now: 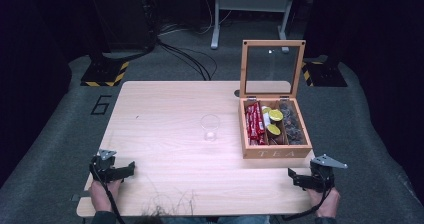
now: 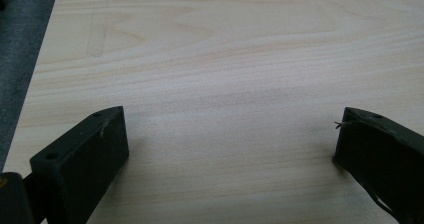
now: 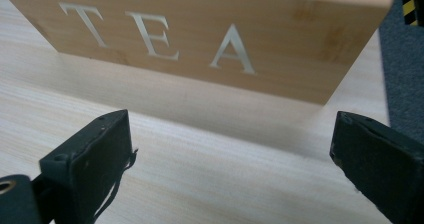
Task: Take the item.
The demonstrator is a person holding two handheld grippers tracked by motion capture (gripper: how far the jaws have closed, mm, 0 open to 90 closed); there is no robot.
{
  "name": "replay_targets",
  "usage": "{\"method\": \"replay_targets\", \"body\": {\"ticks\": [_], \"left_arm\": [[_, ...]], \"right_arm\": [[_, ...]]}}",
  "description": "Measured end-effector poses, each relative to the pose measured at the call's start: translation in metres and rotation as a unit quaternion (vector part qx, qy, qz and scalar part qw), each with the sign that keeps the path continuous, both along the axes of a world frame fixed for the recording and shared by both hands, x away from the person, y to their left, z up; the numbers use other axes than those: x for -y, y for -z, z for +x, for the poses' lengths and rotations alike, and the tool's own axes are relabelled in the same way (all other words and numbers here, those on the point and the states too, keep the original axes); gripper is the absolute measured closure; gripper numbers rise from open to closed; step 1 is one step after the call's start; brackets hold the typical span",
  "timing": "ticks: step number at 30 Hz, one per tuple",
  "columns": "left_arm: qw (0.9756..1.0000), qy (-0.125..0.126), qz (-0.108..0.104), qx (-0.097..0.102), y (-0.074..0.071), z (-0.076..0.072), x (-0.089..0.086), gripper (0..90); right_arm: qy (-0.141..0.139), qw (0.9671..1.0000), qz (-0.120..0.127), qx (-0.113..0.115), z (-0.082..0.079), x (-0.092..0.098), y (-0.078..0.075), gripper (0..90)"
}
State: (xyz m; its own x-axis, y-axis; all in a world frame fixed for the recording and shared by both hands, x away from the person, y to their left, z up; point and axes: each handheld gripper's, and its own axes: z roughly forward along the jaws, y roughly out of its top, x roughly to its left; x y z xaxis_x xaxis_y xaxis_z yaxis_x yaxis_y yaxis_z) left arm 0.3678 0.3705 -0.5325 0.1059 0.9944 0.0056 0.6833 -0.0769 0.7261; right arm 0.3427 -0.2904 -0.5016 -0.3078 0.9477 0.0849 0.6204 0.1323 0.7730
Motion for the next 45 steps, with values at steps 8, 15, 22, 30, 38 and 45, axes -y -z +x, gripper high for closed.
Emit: {"method": "replay_targets", "body": {"ticks": [8,15,22,30,38,45], "left_arm": [[1.0,-0.001,-0.001,0.0,0.0,0.0,0.0,0.5],[1.0,0.0,-0.002,-0.001,0.0,0.0,0.0,0.5],[1.0,-0.001,-0.002,0.0,0.0,0.0,0.0,0.5],[1.0,-0.001,-0.002,0.0,0.0,0.0,0.0,0.5],[1.0,-0.001,-0.001,0.0,0.0,0.0,0.0,0.6],[1.0,-0.001,-0.001,0.0,0.0,0.0,0.0,0.6]], "right_arm": [[-0.007,1.0,0.003,-0.003,0.008,0.002,-0.031,0.7],[-0.019,0.9996,-0.011,0.014,0.02,-0.001,-0.057,1.6],[-0.042,0.999,-0.012,0.011,0.053,-0.004,-0.074,8.6],[-0.037,0.9989,-0.018,-0.023,0.09,-0.008,-0.074,34.9],[-0.027,0.9977,-0.037,-0.051,0.11,-0.013,-0.07,50.9],[-0.019,0.9954,-0.055,-0.076,0.118,-0.012,-0.064,56.3]]}}
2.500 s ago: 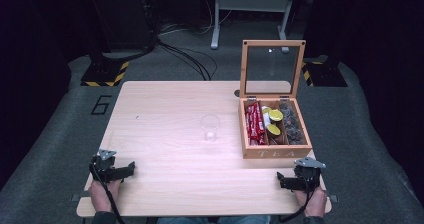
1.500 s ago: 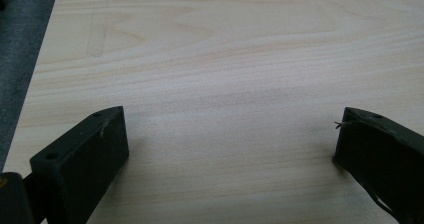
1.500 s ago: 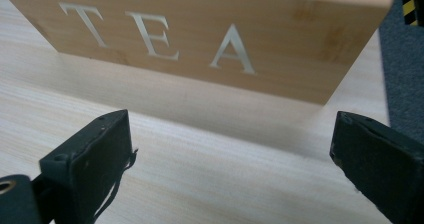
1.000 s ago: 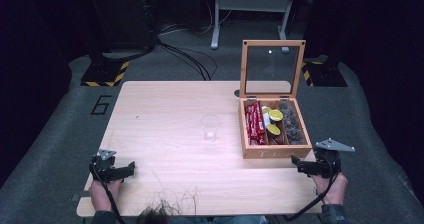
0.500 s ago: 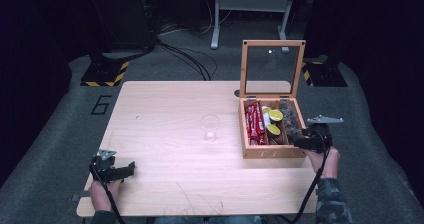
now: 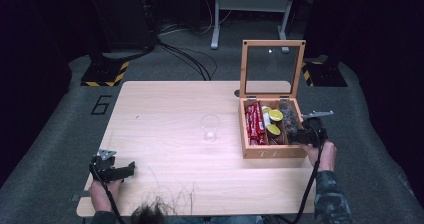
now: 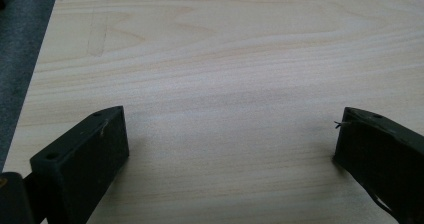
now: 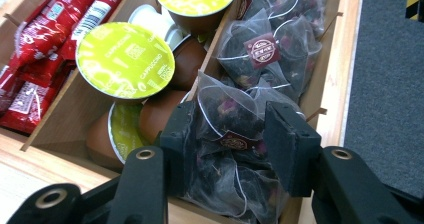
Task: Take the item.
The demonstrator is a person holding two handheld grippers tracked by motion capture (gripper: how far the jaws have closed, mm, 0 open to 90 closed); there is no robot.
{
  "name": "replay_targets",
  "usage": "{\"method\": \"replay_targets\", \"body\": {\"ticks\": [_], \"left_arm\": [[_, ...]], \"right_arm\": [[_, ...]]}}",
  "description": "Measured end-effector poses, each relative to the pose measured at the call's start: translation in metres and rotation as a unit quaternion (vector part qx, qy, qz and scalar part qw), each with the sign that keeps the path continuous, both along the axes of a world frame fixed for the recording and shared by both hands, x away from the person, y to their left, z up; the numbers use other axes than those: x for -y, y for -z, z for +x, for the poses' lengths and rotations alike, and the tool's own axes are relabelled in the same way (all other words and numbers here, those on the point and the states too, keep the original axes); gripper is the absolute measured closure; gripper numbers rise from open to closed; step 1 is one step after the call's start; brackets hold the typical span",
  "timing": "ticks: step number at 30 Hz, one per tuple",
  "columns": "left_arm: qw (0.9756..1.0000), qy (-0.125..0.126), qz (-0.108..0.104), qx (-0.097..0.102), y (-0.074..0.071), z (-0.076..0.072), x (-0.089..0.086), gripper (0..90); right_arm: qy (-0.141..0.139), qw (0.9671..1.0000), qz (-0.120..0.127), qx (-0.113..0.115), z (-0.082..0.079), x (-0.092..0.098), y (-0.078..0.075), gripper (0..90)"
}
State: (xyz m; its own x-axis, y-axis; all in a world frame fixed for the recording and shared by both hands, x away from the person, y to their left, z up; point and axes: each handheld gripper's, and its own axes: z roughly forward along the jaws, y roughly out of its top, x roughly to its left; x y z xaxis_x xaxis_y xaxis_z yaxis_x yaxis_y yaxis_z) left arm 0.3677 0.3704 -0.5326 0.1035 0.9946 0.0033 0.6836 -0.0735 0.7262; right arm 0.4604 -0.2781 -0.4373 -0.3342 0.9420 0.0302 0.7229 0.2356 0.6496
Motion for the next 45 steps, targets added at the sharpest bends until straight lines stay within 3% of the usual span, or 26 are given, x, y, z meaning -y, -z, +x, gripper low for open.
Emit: {"method": "replay_targets", "body": {"ticks": [3,7,12,16,17,18,22,29,31,39,45], "left_arm": [[1.0,0.0,0.0,0.0,0.0,0.0,0.0,0.6],[1.0,0.0,0.0,0.0,0.0,0.0,0.0,0.7],[1.0,0.0,0.0,0.0,0.0,0.0,0.0,0.7],[1.0,0.0,0.001,0.0,0.0,0.0,0.0,0.7],[1.0,0.0,0.0,0.0,0.0,0.0,0.0,0.7],[1.0,0.0,0.0,0.0,0.0,0.0,0.0,0.7],[1.0,0.0,0.001,0.001,0.0,0.0,0.0,0.7],[1.0,0.0,0.001,-0.001,0.0,-0.001,0.0,1.1],[1.0,-0.001,0.001,-0.001,0.0,-0.001,0.0,1.1],[1.0,-0.001,0.001,-0.002,0.0,-0.001,0.0,1.2],[1.0,0.0,0.001,-0.002,0.0,-0.001,0.0,1.2]], "right_arm": [[-0.005,0.9998,-0.012,-0.017,0.004,-0.005,0.004,58.3],[0.011,0.9988,-0.031,-0.035,0.007,-0.007,0.006,65.1],[0.018,0.9987,-0.022,-0.042,0.008,-0.002,0.01,76.4],[0.018,0.9991,-0.014,-0.036,0.007,0.002,0.013,80.0],[0.022,0.999,-0.011,-0.038,0.006,0.002,0.013,88.8],[0.021,0.9993,-0.008,-0.031,0.005,0.003,0.012,90.0],[0.011,0.9999,-0.005,-0.008,0.003,0.005,0.012,90.0],[0.009,0.9999,-0.007,0.008,-0.002,0.003,0.007,89.9],[0.013,0.9998,-0.011,0.01,-0.001,0.002,0.007,82.3],[0.014,0.9996,-0.019,-0.018,0.009,-0.002,0.013,67.2],[0.013,0.9989,-0.027,-0.035,0.014,-0.005,0.019,68.6]]}}
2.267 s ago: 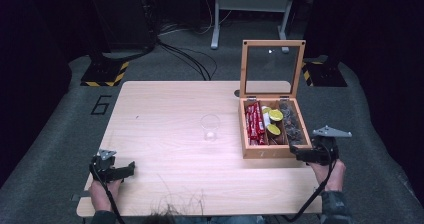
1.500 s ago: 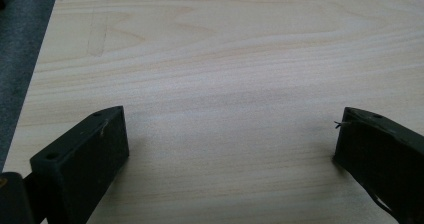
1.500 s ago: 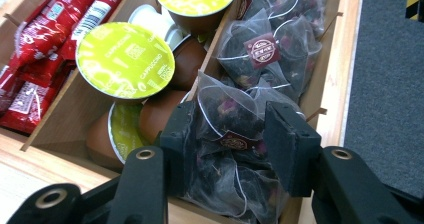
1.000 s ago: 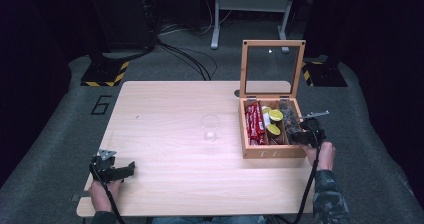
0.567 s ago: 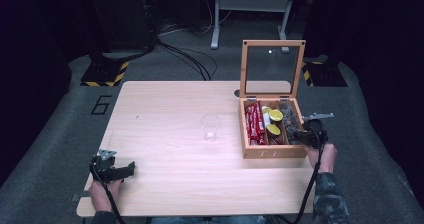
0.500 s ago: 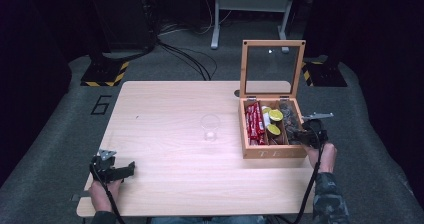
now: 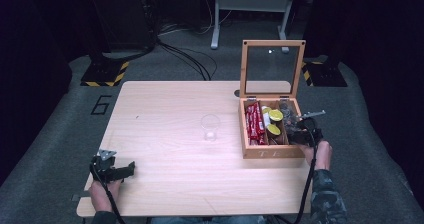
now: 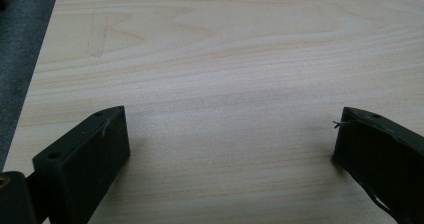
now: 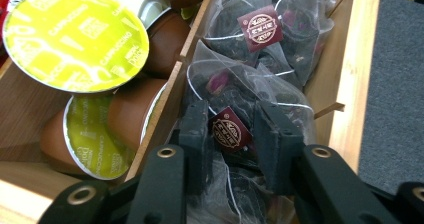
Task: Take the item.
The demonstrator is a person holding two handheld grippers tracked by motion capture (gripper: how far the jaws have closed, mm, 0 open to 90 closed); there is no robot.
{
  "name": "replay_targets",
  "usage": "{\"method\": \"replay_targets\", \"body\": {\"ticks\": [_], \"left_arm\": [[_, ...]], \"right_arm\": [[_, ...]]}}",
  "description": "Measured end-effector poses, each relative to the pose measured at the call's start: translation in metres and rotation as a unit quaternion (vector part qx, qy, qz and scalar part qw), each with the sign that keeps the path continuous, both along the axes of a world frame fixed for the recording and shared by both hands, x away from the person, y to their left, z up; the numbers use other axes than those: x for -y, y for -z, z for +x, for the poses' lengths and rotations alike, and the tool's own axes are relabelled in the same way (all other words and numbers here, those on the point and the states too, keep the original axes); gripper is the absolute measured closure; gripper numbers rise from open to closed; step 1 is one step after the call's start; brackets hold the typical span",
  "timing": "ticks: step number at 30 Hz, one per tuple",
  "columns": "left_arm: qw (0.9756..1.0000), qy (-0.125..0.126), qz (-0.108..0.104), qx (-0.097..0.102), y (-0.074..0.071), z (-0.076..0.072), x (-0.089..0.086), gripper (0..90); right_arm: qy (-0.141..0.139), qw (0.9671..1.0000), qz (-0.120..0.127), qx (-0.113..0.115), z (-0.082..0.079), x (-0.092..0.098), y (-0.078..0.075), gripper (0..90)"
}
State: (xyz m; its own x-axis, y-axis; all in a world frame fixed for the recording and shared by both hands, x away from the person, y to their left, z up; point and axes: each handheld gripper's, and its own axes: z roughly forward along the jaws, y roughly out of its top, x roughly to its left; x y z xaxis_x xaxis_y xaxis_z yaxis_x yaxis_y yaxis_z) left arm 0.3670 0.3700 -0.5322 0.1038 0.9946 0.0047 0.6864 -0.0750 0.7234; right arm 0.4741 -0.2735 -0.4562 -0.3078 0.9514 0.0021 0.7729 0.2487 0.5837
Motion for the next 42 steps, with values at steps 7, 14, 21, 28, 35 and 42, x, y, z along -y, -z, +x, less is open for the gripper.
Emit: {"method": "replay_targets", "body": {"ticks": [7,14,21,28,35,42], "left_arm": [[1.0,0.0,0.0,0.0,0.0,0.0,0.0,1.2],[1.0,0.001,0.001,-0.002,0.0,0.0,0.0,1.2],[1.0,0.001,0.0,-0.002,0.0,0.0,0.0,1.2],[1.0,0.0,0.0,0.0,0.0,0.0,0.0,1.2],[1.0,-0.001,0.0,0.0,0.0,0.0,0.0,1.3],[1.0,0.001,0.0,0.001,0.0,0.0,0.0,1.7]], "right_arm": [[0.001,1.0,0.002,-0.008,-0.001,0.001,0.006,87.3],[0.007,0.9998,0.015,0.009,-0.007,0.006,0.001,90.0],[0.007,0.999,0.012,0.043,-0.018,0.006,-0.013,90.0],[0.004,0.9975,0.015,0.069,-0.027,0.007,-0.028,90.0],[-0.007,0.9962,0.019,0.085,-0.032,0.001,-0.038,90.0],[-0.016,0.9951,0.021,0.095,-0.033,-0.003,-0.047,90.0]]}}
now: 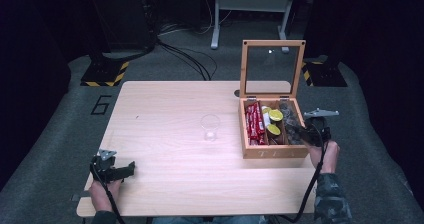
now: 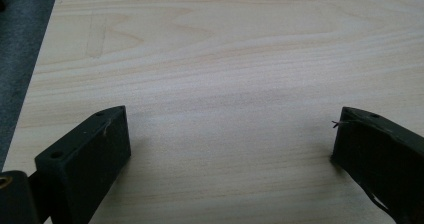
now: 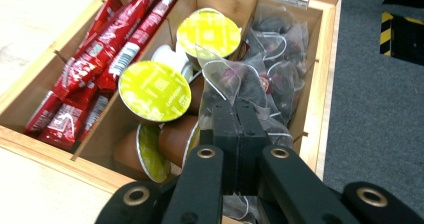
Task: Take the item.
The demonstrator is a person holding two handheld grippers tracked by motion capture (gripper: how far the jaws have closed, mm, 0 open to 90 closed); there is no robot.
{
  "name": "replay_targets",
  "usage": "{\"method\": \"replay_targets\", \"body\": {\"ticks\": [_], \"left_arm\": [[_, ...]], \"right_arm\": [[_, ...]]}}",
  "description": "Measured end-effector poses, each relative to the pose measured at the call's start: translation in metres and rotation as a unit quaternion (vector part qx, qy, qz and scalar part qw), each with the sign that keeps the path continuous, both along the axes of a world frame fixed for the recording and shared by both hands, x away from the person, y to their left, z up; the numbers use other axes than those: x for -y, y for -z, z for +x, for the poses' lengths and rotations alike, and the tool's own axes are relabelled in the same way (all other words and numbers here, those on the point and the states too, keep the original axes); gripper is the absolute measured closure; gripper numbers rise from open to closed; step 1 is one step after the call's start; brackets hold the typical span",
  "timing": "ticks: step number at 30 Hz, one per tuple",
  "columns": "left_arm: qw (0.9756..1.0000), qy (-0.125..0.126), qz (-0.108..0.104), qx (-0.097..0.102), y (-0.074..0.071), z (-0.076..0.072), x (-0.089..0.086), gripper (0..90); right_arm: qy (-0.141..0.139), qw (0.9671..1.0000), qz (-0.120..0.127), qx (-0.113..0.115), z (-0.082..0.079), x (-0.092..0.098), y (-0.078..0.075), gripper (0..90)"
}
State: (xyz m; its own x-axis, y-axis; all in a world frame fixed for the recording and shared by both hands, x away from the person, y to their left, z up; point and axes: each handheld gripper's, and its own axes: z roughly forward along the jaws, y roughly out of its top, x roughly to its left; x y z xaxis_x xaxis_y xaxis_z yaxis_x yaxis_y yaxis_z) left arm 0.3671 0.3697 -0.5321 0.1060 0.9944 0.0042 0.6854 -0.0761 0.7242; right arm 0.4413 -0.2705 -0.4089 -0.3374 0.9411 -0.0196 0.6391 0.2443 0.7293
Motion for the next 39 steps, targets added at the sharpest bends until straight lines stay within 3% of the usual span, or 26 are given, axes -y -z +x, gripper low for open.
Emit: {"method": "replay_targets", "body": {"ticks": [14,31,39], "left_arm": [[1.0,0.008,0.002,0.005,0.0,0.001,0.001,3.4],[1.0,0.008,0.002,0.005,0.0,0.001,0.001,3.4],[0.9999,0.009,0.004,0.004,0.0,0.001,0.001,3.4]], "right_arm": [[-0.019,0.9995,-0.009,0.021,-0.004,-0.009,-0.016,90.0],[-0.057,0.9975,0.006,0.041,0.0,-0.038,-0.032,90.0],[-0.079,0.9951,0.003,0.059,0.001,-0.053,-0.041,90.0]]}}
